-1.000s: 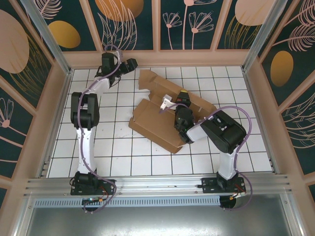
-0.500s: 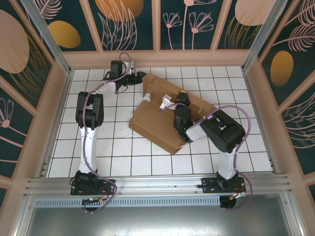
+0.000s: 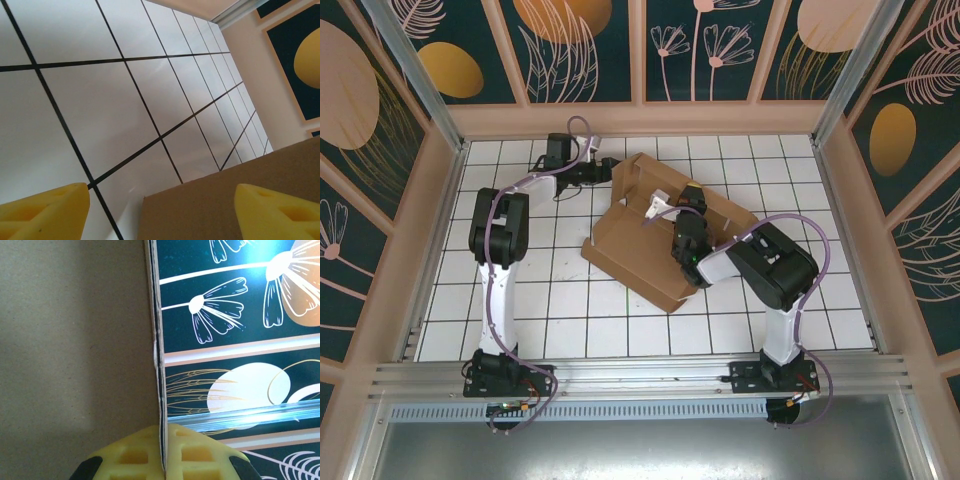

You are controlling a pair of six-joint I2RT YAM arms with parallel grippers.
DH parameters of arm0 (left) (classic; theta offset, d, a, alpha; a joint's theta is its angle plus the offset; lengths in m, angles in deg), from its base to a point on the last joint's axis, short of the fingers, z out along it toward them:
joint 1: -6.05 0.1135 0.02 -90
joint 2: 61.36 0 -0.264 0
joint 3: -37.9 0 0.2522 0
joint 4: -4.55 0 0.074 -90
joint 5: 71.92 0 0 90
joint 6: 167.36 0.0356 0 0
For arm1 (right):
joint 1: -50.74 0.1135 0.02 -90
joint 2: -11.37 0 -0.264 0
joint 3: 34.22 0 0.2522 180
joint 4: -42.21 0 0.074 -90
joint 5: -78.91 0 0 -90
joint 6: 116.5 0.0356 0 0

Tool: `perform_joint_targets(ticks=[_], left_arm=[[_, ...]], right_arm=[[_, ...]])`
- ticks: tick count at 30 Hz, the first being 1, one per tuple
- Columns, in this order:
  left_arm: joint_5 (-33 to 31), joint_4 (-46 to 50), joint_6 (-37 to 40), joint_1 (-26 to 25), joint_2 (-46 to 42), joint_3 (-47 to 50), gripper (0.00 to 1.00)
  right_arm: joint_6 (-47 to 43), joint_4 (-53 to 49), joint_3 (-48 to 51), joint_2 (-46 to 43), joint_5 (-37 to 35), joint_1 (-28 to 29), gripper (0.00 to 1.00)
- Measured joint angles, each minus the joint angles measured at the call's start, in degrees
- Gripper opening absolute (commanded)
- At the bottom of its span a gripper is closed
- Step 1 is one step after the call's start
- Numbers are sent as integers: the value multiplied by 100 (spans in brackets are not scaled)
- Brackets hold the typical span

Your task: Fold the paper box

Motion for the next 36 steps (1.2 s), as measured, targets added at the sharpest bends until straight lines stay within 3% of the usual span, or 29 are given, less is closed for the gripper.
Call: perform_joint_targets(ticks=[6, 12, 17, 24, 27, 36], left_arm=[[-448, -214, -96, -11, -249, 433, 96], [-1755, -691, -192, -11, -1604, 2275, 96], [-2028, -1268, -409, -17, -2527, 3401, 88], [-2031, -1530, -555, -98, -2649, 4382, 80], [-2107, -1451, -584, -114, -2640, 4586, 65], [-2280, -1556, -728, -116, -2404, 4588, 38]], right_arm=[[157, -181, -66, 0, 13, -22, 0], [284, -293, -72, -17, 52, -24, 0], [428, -468, -72, -133, 52, -59, 0], [562, -562, -72, -201, 52, -101, 0], [608, -590, -72, -271, 55, -101, 0], [710, -588, 101, -697, 234, -98, 0]])
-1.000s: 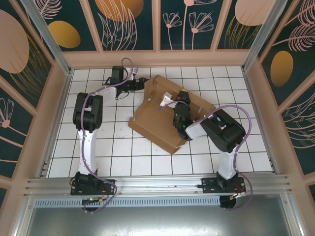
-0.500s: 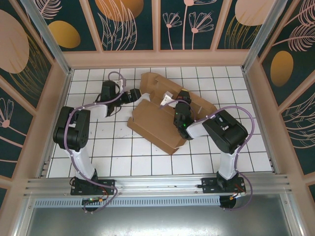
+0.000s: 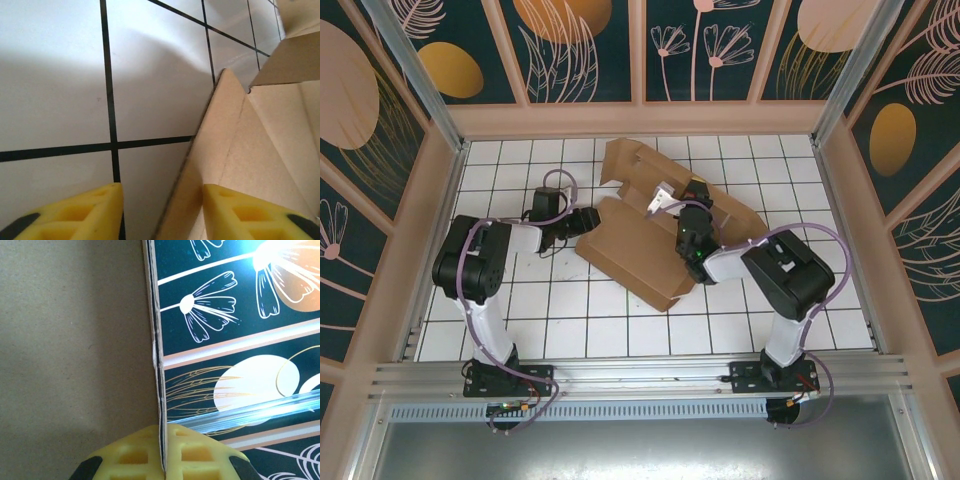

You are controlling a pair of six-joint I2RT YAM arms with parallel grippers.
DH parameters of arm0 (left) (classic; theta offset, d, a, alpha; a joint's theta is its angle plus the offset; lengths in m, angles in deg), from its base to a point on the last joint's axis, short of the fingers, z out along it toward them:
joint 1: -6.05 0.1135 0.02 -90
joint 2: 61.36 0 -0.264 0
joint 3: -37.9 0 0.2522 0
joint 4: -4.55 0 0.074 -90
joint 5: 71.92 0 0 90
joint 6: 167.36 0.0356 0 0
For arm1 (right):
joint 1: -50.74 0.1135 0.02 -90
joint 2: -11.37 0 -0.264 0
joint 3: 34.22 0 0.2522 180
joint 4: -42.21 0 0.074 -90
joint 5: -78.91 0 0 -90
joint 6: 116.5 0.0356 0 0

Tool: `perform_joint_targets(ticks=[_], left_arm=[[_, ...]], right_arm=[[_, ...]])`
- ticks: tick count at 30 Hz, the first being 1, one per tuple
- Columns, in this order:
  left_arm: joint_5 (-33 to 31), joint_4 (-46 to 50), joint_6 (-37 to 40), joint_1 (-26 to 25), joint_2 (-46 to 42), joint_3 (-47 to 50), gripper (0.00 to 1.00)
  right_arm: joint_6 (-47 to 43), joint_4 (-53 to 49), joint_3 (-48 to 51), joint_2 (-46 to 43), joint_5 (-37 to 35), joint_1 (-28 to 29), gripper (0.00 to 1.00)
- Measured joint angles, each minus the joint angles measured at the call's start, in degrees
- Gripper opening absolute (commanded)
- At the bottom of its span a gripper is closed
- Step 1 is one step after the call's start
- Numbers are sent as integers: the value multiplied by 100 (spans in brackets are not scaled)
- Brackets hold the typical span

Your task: Fold the paper box

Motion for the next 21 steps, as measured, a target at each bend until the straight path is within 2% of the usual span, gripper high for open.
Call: perform_joint_targets(ticks=[6, 8, 11, 13, 14, 16, 18, 19, 21], left_arm=[[238, -105, -166, -17, 153, -37, 21], [393, -149, -267, -28, 245, -90, 19], [621, -264, -420, -31, 426, -192, 6], [739, -345, -525, -42, 520, -221, 5], [776, -376, -566, -48, 551, -221, 9], [848, -376, -612, -42, 557, -243, 34], [1036, -363, -680, -52, 518, -308, 50], [1027, -345, -678, -74, 470, -332, 56], [1023, -262, -675, -105, 433, -407, 59]], right_arm=[[-2, 0, 245, -258, 164, 0, 0], [-4, 2, 304, -326, 201, 0, 0], [-7, 4, 374, -387, 267, 2, 0], [-7, 4, 404, -411, 293, 11, 0], [-7, 2, 413, -413, 295, 15, 0], [-7, 4, 420, -413, 291, 15, 0], [-2, 20, 420, -413, 286, 13, 0], [0, 39, 420, -413, 289, 11, 0], [22, 92, 420, -413, 289, 9, 0]])
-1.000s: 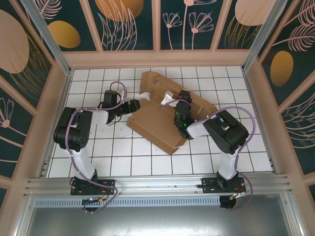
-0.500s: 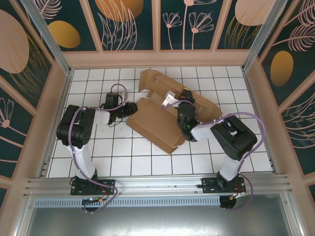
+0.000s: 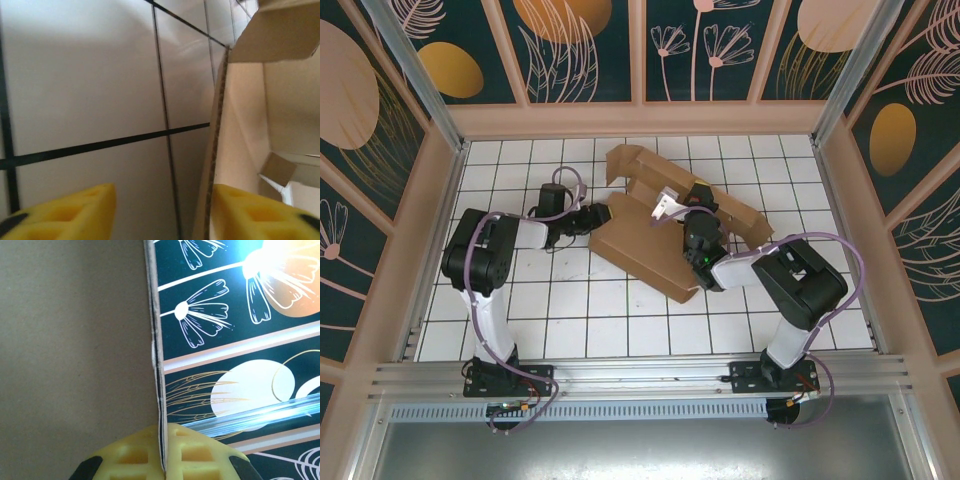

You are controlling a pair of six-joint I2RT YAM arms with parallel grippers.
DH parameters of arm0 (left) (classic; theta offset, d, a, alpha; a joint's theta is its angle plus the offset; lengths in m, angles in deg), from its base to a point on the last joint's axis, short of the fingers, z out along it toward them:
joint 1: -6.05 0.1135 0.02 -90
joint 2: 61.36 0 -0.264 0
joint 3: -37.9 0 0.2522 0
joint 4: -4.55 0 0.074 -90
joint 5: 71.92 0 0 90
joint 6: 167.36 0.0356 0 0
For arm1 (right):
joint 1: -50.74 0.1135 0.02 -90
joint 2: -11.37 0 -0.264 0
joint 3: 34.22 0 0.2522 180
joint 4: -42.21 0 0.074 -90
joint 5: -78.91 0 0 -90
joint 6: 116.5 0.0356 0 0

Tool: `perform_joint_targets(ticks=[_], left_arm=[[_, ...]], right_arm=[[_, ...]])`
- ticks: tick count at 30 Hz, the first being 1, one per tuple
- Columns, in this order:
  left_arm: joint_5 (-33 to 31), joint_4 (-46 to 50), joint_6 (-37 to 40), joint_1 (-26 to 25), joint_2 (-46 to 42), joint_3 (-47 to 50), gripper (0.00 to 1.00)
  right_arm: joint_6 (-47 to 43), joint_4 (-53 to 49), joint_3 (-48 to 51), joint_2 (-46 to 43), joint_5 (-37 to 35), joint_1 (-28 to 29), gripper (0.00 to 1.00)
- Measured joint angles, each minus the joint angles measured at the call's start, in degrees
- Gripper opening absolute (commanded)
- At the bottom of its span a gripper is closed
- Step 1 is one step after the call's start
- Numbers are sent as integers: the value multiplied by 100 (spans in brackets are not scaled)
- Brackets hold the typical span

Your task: Fold the paper box

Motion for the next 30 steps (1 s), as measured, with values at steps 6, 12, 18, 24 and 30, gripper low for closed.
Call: perform_joint_targets(ticks=[6, 12, 18, 24, 30], left_arm=[[-354, 315, 166, -28, -52, -120, 57], [-413, 372, 282, -11, -72, -105, 40], [334, -24, 2, 131, -61, 66, 19], [1005, -214, -42, 181, -61, 66, 12], [1495, -398, -186, 236, -46, 66, 0]], right_arm=[[9, 107, 0, 0, 0, 0, 0], [37, 103, 46, 0, 22, 0, 0], [151, 83, 85, 0, 42, -24, 0], [175, 83, 125, -2, 24, -87, 0], [216, 83, 149, -2, -4, -140, 0]])
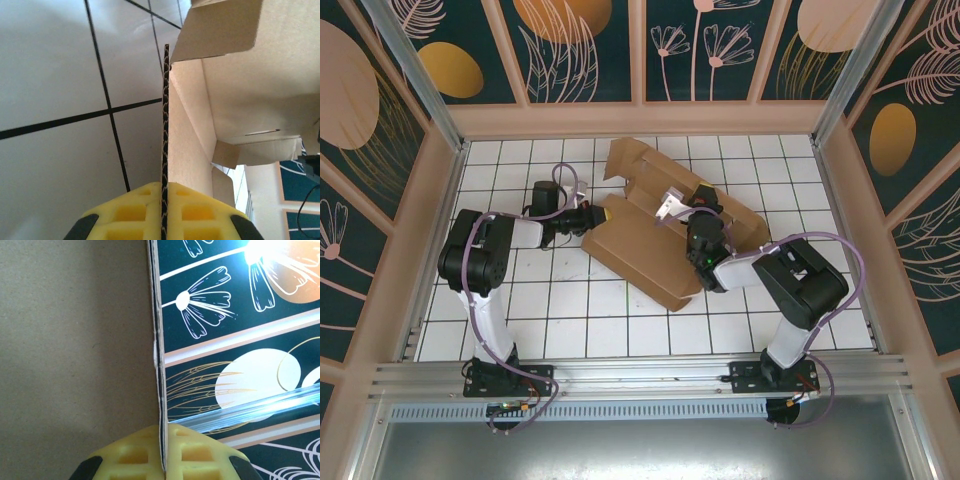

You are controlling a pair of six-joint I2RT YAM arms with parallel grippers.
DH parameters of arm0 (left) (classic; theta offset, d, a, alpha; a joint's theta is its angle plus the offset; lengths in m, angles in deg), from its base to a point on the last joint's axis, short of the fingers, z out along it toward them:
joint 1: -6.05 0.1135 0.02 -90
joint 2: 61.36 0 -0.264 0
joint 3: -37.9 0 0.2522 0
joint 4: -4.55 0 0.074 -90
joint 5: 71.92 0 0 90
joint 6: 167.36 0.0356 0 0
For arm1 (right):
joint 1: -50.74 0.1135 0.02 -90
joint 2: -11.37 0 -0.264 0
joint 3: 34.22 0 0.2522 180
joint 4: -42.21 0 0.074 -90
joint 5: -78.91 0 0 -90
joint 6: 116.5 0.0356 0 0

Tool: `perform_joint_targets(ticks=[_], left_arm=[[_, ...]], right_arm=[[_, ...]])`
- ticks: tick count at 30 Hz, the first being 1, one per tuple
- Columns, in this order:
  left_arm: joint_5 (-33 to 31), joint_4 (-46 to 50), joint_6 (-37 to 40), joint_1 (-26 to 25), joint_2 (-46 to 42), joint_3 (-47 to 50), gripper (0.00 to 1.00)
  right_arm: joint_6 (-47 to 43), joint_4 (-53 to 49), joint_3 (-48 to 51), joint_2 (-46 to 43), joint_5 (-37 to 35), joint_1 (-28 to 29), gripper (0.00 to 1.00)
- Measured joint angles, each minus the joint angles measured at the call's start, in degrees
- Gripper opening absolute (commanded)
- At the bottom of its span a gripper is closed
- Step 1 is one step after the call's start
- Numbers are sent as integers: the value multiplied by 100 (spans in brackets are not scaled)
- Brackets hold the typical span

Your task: Fold the paper box

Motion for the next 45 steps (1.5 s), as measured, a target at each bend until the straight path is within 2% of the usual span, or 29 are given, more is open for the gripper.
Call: perform_joint_targets(ticks=[7, 8, 9, 11, 13, 16, 21, 22, 29, 34, 39, 45], left_arm=[[339, -186, -157, 96, 90, 0, 0], [339, -177, -155, 103, 101, -2, 3], [332, -160, -140, 107, 114, -9, 12], [251, 79, 22, 107, 120, -87, 38], [72, 278, 168, 107, 118, -181, 54], [-273, 479, 378, 133, 59, -240, 67], [-890, 737, 570, 214, -225, -369, 70], [-1034, 761, 608, 249, -273, -459, 77], [-1534, 970, 682, 496, -291, -1366, 80], [-1690, 1403, 1010, 551, 326, -2949, 77], [-1574, 2107, 1484, 551, 1360, -4706, 71], [-1088, 2750, 1832, 538, 2057, -5635, 61]], right_arm=[[0, -4, 2, -22, -17, -48, 0], [0, -2, 2, -22, -17, -48, 0], [0, -2, 0, -22, -17, -50, 0], [-4, -2, 0, -24, -17, -48, 0], [-4, -4, 2, -39, -22, -48, 0], [-4, -4, 22, -111, -17, -48, 0], [-9, -20, 61, -184, -17, -46, 0], [-9, -24, 66, -192, -17, -46, 0], [-28, -46, 74, -197, -20, 2, 0], [-31, -46, 76, -197, -20, 72, 0], [-35, -46, 76, -197, -20, 116, 0], [-70, -48, 76, -197, -20, 151, 0]])
